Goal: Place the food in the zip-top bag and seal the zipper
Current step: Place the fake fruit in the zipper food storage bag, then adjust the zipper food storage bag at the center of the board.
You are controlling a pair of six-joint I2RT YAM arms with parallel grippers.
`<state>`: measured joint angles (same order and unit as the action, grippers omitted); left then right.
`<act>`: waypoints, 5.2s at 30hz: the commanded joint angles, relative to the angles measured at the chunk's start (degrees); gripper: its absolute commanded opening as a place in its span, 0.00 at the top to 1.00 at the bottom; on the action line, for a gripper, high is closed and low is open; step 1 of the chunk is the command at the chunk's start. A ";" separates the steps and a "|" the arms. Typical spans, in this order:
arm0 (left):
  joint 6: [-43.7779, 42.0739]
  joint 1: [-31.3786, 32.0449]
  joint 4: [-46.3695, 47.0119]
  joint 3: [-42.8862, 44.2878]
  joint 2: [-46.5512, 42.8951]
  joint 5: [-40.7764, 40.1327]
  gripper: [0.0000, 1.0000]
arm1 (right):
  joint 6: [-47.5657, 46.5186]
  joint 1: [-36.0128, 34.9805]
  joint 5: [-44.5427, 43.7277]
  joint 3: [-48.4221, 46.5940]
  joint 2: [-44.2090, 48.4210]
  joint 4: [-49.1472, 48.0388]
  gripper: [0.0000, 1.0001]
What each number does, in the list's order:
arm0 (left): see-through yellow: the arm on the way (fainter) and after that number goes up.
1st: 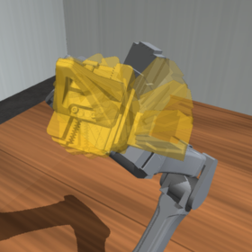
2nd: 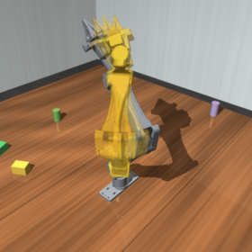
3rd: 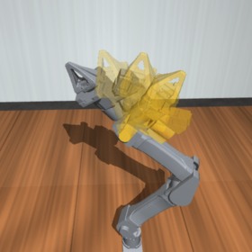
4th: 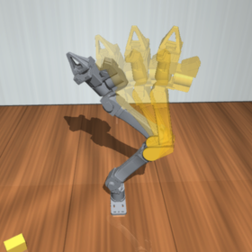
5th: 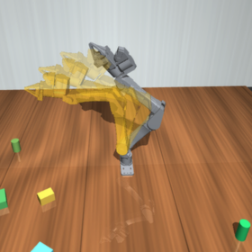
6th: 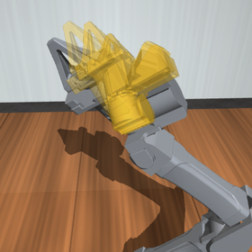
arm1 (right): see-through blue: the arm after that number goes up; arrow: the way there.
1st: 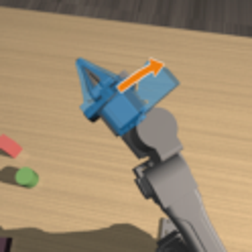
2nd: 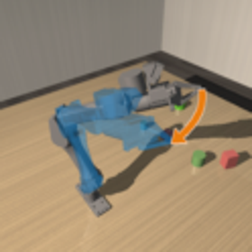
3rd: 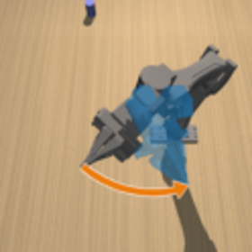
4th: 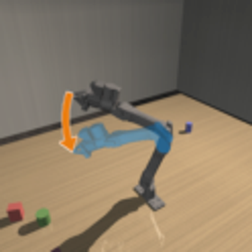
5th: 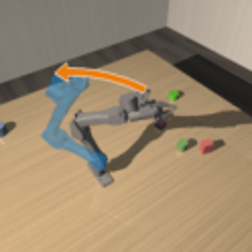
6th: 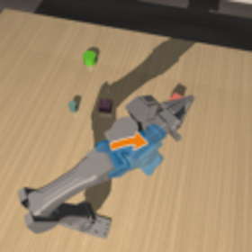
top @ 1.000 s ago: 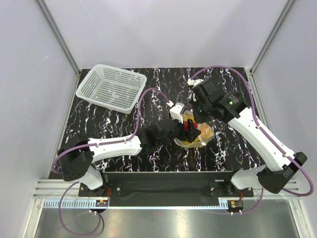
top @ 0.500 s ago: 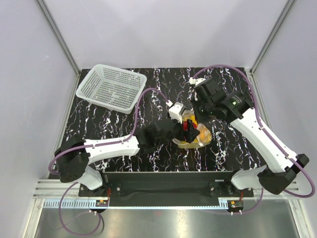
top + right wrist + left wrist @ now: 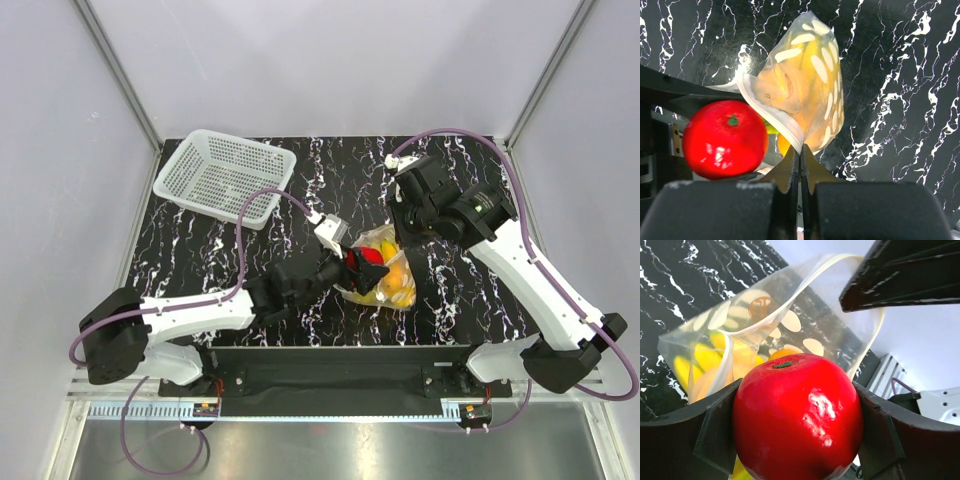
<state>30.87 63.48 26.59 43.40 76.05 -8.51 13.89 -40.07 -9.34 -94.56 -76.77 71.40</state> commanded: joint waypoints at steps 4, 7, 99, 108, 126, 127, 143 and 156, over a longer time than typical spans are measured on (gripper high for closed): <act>0.85 -0.29 11.11 -2.00 -2.49 1.57 0.35 | 0.61 -0.27 1.26 -0.45 1.89 -1.61 1.00; 6.38 -1.87 18.12 -4.80 -1.61 4.28 0.35 | 0.52 -0.27 1.61 0.25 1.89 -2.05 1.00; 6.48 2.26 -40.42 5.83 -15.23 -13.99 0.27 | 3.95 -0.27 2.75 3.77 6.90 -4.69 1.00; 8.59 -0.02 -31.70 0.02 -16.02 -11.88 0.34 | 4.30 -0.27 3.37 4.12 7.25 -4.77 1.00; 13.25 -2.40 -29.85 3.28 -8.46 -5.04 0.42 | 4.48 -0.35 3.19 4.04 7.34 -4.51 1.00; 13.16 -2.40 -28.10 2.92 -8.03 -4.06 0.49 | 4.57 -0.18 3.28 4.21 7.43 -4.51 1.00; 10.88 -3.89 -30.00 14.06 -7.32 -2.48 1.00 | 5.01 -0.53 9.25 4.48 3.31 -5.74 1.00; 14.83 -13.29 -33.00 16.81 -10.30 7.72 1.00 | 6.41 -1.94 7.52 0.17 3.47 -3.90 1.00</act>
<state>43.99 51.57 -7.81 62.41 68.66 -5.08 20.40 -41.43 1.67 -91.46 -74.43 65.95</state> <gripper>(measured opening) 0.012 0.012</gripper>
